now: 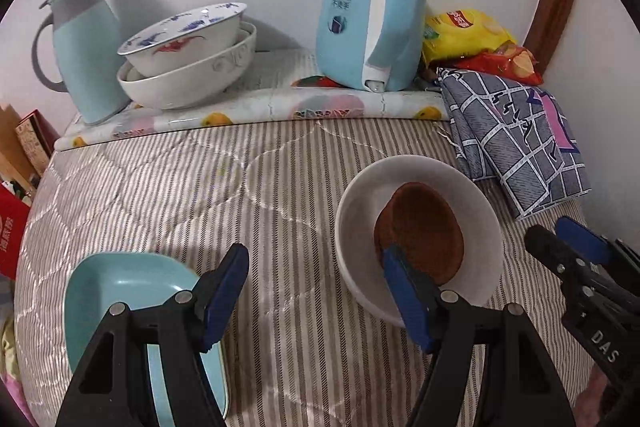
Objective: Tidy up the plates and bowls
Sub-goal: 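Move both grippers to the rim of the white bowl, then close both grippers on opposite sides of the white bowl rim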
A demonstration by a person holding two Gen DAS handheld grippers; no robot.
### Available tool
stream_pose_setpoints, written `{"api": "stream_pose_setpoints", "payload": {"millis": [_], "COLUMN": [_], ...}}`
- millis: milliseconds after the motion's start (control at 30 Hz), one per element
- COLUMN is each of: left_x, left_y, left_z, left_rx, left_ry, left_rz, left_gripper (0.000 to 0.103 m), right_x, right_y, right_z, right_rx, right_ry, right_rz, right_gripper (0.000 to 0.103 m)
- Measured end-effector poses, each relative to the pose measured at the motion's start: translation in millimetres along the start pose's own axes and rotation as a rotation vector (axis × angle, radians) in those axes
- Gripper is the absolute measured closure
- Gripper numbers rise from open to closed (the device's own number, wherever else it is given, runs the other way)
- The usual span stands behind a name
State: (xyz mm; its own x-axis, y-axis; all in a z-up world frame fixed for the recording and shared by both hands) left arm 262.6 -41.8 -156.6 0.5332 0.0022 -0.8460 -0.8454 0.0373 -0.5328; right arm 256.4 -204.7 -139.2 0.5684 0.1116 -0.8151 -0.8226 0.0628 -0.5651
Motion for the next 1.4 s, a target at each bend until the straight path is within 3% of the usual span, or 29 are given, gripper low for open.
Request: {"api": "stream_pose_setpoints", "payload": {"millis": [133,467,633,733,800,1133,1200,1400], "left_x": [8,28,34,39,42,57,61,64], "left_y": [-4,-8,-10,-10,-9,-10,-9,-10], "left_z": [3,2,1,2,2,-3,-5,-9], "left_rx": [-0.008,-0.006,0.013,0.01,0.01,0.016,0.017,0.022], "left_ry": [0.011,0.052,0.044,0.05,0.055,0.067,0.075,0.092], "left_rz": [0.017,0.076,0.089,0.102,0.112,0.147,0.164,0.163], "left_gripper": [0.035,0.053,0.057,0.057,0.063,0.066,0.072,0.079], "right_x": [11,42,52,57,60,73,75,77], "right_y": [-4,-2,-1,0,0,-2,-4,-6], "right_z": [4,19,22,26,27,29,29,26], "right_rx": [-0.009,-0.033,-0.016,-0.029,-0.03,-0.029,-0.025,-0.011], "right_ry": [-0.006,-0.013,-0.014,0.001,0.015,0.043,0.036,0.02], "right_rz": [0.011,0.094,0.135,0.154,0.159,0.199,0.191,0.184], "right_gripper": [0.056,0.067,0.072,0.073,0.073,0.073,0.073,0.074]}}
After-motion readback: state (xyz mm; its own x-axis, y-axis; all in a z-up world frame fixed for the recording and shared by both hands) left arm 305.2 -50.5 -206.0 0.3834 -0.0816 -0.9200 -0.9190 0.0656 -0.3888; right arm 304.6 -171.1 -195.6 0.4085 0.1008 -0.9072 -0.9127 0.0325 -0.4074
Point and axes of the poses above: each gripper's, at about its wrist camera, not at the fingertips, and x roughly the way its jaws point, z to its left, y to its underside, the point moved 5 cm from there along x, roughly the way its jaws point, and after that the axes turned 5 degrees about x, right-handed, at the moved point
